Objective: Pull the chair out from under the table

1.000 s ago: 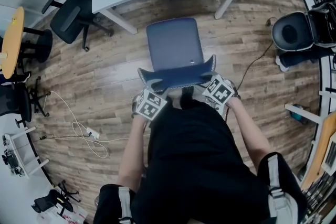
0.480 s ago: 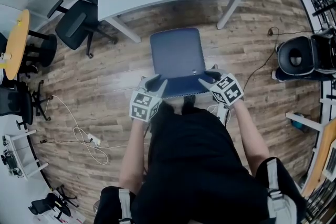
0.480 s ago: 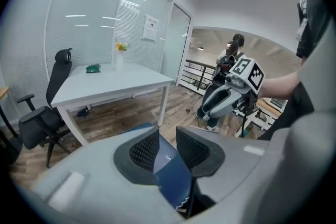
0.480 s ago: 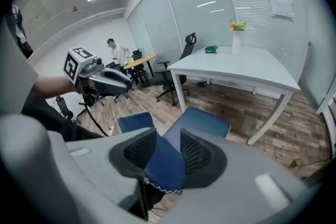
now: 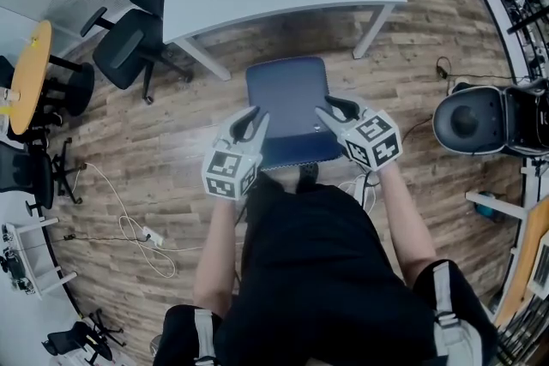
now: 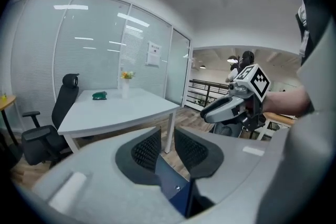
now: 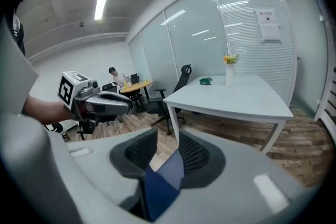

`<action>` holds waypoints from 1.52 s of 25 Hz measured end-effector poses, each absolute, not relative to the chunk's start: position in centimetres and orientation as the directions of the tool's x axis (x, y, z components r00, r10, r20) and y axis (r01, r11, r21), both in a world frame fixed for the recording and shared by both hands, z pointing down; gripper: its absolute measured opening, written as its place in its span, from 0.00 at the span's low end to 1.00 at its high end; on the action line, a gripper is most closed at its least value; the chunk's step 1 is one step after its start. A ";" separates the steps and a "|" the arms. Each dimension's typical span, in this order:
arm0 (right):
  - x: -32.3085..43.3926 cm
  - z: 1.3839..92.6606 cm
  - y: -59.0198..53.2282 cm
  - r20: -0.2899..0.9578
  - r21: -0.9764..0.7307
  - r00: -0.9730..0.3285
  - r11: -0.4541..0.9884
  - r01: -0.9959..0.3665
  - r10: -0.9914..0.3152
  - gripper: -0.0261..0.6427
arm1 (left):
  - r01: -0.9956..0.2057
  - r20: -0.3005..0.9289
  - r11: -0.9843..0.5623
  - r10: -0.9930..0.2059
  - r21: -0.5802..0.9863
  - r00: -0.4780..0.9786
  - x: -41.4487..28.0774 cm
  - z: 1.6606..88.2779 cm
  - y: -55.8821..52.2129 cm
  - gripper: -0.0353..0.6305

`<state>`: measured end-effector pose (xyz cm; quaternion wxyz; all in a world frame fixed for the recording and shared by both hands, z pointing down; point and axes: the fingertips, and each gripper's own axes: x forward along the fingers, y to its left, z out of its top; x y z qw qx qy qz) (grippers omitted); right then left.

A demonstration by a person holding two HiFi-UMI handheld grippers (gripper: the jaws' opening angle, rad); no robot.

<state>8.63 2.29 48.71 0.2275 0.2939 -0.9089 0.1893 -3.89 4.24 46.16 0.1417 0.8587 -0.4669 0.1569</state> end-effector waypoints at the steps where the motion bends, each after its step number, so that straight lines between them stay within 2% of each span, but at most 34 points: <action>1: 8.5 47.7 1.9 0.504 -0.206 -0.729 0.755 -0.622 -0.463 0.23 | -0.849 0.379 -0.519 -0.770 0.098 0.514 -4.0 45.2 4.0 0.18; 9: 8.0 41.3 0.1 0.371 -0.153 -0.743 0.753 -0.640 -0.557 0.20 | -0.866 0.255 -0.492 -0.830 0.085 0.497 -4.8 39.2 2.7 0.14; 21: 7.7 36.6 0.2 0.256 -0.121 -0.757 0.757 -0.643 -0.602 0.10 | -0.885 0.179 -0.460 -0.867 0.073 0.465 -6.1 35.8 2.9 0.08; 27: 7.1 35.3 0.5 0.222 -0.100 -0.774 0.776 -0.623 -0.593 0.04 | -0.883 0.155 -0.463 -0.870 0.074 0.468 -6.3 34.8 2.9 0.07; 38: 7.4 35.0 0.4 0.215 -0.085 -0.770 0.774 -0.628 -0.601 0.04 | -0.877 0.142 -0.473 -0.866 0.082 0.480 -6.1 34.0 2.8 0.07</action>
